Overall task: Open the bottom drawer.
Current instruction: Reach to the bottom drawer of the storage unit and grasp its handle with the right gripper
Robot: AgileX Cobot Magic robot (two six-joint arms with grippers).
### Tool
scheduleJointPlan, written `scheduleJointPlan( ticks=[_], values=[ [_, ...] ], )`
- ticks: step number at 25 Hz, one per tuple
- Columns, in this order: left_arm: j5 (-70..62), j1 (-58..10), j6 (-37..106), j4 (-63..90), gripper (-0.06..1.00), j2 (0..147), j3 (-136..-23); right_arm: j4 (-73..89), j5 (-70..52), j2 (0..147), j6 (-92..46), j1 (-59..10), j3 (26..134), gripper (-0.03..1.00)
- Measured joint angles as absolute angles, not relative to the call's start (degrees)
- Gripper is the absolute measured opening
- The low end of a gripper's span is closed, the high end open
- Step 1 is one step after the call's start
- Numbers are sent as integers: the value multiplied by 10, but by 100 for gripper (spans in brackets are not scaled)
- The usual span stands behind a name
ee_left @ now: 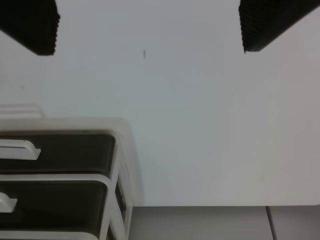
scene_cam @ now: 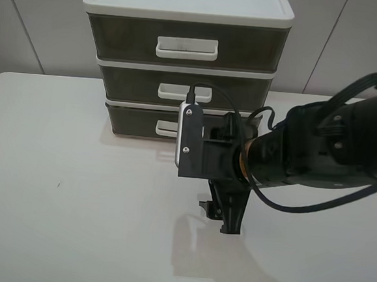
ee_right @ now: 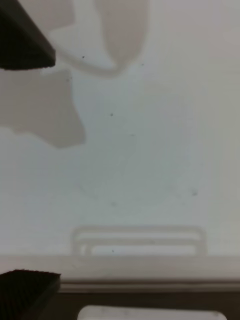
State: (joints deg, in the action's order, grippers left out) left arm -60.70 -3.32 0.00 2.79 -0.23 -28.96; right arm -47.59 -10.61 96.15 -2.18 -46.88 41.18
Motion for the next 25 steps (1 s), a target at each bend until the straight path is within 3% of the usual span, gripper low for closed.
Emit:
scheduleJointPlan(
  ticks=[13,25],
  values=[
    [-607,-33,0,28,74,-2,-290,-650,-102,1050,59,-457,496,79],
    [-607,-33,0,28,74,-2,-290,-976,-162,1101,421,-457,514,79]
  ],
)
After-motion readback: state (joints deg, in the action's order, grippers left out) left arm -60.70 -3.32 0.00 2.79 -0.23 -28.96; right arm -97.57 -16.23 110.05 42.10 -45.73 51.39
